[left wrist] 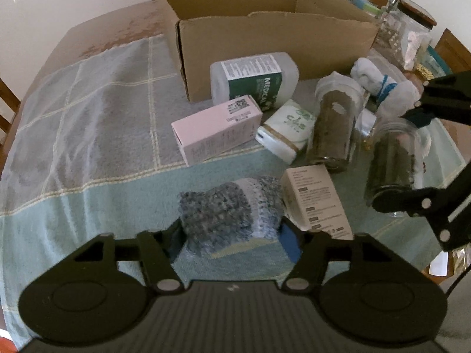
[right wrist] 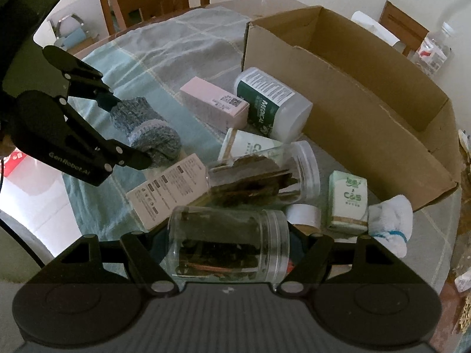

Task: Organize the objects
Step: 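Grasp the grey knitted sock with the left tool while the right grasps the dark-filled jar, then carry the grey sock and dark-filled jar into the cardboard box and release both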

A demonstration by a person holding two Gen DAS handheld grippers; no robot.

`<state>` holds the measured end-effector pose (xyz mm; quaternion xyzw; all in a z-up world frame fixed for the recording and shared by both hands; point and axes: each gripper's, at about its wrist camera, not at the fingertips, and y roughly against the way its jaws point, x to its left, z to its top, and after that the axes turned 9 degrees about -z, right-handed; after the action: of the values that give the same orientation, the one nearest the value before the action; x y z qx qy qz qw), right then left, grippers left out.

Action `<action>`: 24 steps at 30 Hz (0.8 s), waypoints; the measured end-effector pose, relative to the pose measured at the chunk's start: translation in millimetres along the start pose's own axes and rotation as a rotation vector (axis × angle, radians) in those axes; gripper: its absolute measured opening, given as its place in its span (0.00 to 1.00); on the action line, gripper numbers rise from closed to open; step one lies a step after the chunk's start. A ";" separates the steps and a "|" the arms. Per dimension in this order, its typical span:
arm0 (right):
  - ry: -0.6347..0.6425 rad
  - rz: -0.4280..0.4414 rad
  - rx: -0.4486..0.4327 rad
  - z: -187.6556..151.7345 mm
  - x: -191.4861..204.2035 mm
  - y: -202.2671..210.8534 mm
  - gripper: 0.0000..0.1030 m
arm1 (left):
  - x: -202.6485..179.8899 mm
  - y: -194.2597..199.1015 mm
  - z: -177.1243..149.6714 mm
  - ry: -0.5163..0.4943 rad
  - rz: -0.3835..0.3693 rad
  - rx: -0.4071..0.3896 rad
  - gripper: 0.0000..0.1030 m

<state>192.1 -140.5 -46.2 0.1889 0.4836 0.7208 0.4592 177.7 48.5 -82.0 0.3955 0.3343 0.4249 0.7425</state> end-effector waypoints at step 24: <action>0.011 0.004 -0.011 7.5 -2.4 10.9 0.77 | -1.7 3.9 11.7 -0.010 -0.059 0.027 0.57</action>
<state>193.5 -139.8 -32.8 0.1833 0.4819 0.7255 0.4559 185.3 44.7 -72.9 0.3975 0.3478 0.3962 0.7510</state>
